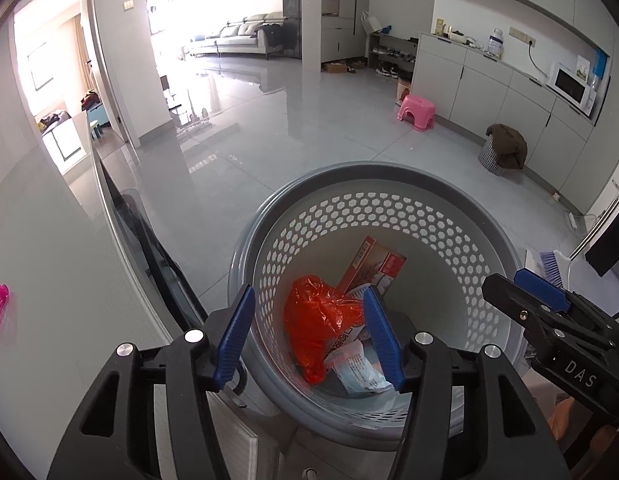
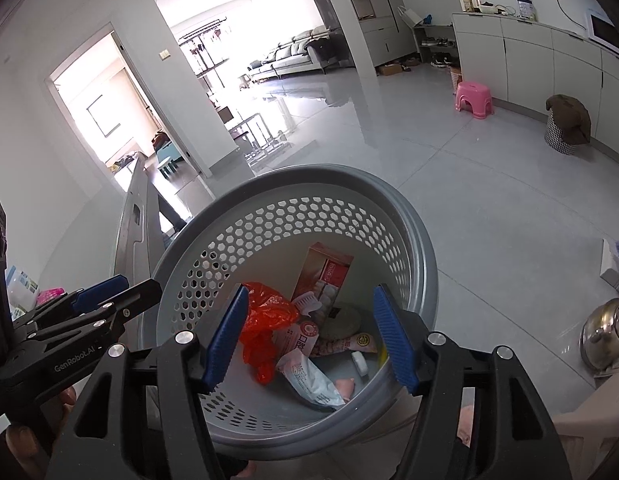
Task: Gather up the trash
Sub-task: 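Carry the cap and red bag over the grey basket and open both tools, then move both tools back over the table toward the pink shuttlecock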
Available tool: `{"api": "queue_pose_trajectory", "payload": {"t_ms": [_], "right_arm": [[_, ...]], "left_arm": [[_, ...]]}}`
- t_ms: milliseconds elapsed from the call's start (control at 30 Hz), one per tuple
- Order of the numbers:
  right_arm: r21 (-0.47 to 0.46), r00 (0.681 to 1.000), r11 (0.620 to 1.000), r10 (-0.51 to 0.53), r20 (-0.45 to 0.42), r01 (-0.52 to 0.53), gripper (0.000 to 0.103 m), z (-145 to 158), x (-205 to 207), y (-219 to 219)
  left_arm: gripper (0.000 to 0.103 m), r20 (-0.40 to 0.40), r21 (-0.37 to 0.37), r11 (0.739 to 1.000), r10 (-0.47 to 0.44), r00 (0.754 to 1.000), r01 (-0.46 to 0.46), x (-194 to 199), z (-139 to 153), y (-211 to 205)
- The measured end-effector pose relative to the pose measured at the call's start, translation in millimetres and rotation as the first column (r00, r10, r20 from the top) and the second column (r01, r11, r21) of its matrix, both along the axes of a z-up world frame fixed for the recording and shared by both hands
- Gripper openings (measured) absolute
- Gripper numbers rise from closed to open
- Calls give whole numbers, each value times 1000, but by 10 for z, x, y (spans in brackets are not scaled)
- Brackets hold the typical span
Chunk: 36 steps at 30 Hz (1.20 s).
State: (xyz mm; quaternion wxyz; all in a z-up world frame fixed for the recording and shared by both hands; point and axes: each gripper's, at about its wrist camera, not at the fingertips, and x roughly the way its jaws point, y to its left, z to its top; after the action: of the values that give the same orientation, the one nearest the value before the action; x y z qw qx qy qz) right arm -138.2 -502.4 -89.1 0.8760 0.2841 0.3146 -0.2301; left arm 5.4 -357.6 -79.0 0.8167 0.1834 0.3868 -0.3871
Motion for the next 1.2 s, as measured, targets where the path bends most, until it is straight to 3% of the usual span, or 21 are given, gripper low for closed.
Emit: {"api": "queue_pose_trajectory", "payload": {"t_ms": [500,633,1200], "right_arm": [[-9,999,1000,-4,48,4,62,207,-157,150],[-15,997,1000,5,74,-4,62,320,-192,266],[-86,985,989,131,114,-122,67,706,-81,985]], "left_arm": [[61,7,-18,1000,5,1000,-5,-118,188,223],[68,15,-40,999,24,1000,-24,-153,275,374],[78,61,-128,983,141,988,-132,-257,607,1263]]}}
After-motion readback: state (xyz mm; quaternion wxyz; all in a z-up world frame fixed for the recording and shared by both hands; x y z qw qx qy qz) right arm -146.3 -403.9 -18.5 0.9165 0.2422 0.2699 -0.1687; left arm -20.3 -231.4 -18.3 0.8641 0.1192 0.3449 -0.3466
